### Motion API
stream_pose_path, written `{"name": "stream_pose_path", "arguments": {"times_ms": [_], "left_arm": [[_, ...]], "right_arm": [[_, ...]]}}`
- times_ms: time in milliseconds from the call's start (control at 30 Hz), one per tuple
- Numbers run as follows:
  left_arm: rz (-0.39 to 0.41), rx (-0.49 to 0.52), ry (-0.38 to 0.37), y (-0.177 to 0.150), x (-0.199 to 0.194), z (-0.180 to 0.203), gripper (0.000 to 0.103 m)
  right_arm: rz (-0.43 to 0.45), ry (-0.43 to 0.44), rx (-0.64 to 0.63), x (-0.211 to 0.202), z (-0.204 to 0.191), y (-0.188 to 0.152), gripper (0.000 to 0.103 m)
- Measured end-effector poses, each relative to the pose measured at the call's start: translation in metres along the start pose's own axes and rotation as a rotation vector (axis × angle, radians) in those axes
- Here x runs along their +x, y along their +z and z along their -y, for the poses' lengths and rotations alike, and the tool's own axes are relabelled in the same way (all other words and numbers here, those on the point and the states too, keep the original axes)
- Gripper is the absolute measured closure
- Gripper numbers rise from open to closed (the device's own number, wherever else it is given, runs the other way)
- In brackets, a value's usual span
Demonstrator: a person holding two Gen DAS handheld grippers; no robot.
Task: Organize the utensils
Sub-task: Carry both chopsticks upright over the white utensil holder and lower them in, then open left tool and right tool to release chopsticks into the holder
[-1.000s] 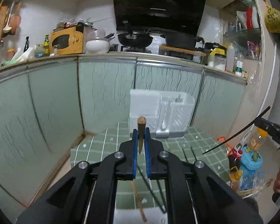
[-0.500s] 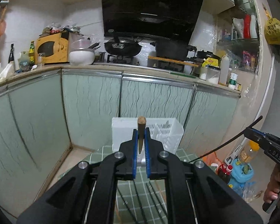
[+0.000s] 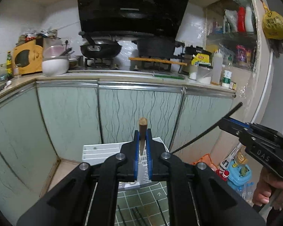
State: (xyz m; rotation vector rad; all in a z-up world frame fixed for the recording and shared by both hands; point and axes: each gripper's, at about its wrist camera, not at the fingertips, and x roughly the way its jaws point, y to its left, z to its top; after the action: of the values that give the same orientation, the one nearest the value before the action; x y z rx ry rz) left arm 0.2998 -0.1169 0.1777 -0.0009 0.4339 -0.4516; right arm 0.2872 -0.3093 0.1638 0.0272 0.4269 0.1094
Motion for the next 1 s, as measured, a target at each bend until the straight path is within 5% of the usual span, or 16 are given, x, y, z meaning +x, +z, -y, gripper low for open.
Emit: {"name": "stream_pose_path", "arguments": {"times_ms": [333, 500, 533, 567, 633, 767, 1000], "left_arm": [[-0.118, 0.030, -0.023, -0.028, 0.081, 0.004, 0.097], [-0.107, 0.049, -0.022, -0.041, 0.104, 0.001, 0.093], [-0.102, 0.054, -0.016, -0.043, 0.103, 0.001, 0.072], [-0.087, 0.060, 0.008, -0.044, 0.100, -0.001, 0.032], [-0.029, 0.057, 0.045, -0.046, 0.088, -0.003, 0.009], [-0.011, 0.015, 0.075, -0.043, 0.072, -0.011, 0.005], [0.029, 0.020, 0.148, -0.049, 0.024, -0.009, 0.005]], "right_arm": [[-0.081, 0.001, -0.010, 0.073, 0.013, -0.023, 0.097], [-0.127, -0.017, 0.009, 0.100, 0.021, -0.035, 0.095], [-0.124, -0.021, 0.014, 0.101, 0.023, -0.036, 0.082], [-0.119, -0.033, 0.020, 0.100, 0.025, -0.038, 0.050], [-0.080, -0.076, 0.024, 0.091, 0.025, -0.038, 0.022], [-0.032, -0.123, 0.040, 0.065, 0.025, -0.040, 0.008], [-0.002, -0.178, 0.022, 0.017, 0.011, -0.043, 0.008]]}}
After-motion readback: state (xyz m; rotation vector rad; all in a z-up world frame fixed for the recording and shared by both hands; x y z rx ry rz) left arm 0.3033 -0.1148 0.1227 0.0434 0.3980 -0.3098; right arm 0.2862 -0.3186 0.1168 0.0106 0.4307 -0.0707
